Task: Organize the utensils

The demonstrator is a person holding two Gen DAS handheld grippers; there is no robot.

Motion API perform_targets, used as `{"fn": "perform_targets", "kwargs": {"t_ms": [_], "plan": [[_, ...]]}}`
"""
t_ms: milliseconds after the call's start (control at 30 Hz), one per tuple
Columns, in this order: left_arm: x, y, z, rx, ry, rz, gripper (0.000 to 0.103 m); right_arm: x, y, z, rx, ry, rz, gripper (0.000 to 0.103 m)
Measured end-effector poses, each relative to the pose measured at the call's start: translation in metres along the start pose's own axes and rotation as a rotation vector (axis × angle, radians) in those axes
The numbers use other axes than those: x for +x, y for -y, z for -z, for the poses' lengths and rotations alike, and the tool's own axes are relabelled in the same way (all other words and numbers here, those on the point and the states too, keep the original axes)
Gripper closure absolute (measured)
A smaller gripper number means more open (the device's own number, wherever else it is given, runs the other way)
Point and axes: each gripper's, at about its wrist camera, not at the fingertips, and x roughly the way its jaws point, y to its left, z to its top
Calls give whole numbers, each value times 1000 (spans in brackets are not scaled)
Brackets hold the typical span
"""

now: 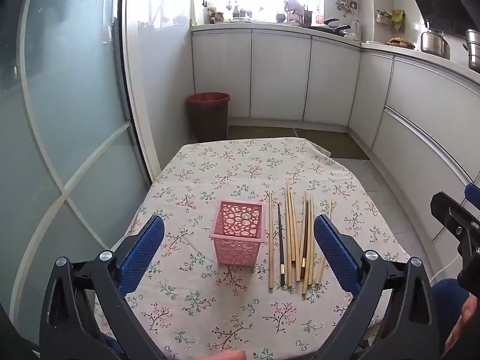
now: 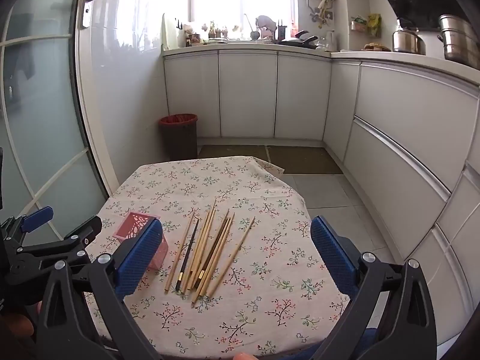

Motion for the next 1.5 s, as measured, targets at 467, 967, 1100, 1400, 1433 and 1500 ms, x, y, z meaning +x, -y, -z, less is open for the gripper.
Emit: {"fn": "perform_targets", "kwargs": {"t_ms": [467,967,1100,1400,1433,1500], "plan": [[3,0,2,-1,-10,13,7,11,-5,7,-1,-7,-7,7],[8,-1,3,8,-25,-6,7,19,-10,12,-8,-24,-30,7],[10,0,5,12,-31,-6,7,21,-12,14,-12,-28,-35,7],[10,0,5,13,-31,-5,7,24,-13,14,-13,-37,-44,7],[10,0,5,13,-32,-5,7,24,-14,15,-13,-38,-44,7],[11,1,6,14,-34,-7,7,24,-14,15,-13,-38,-47,7]]}}
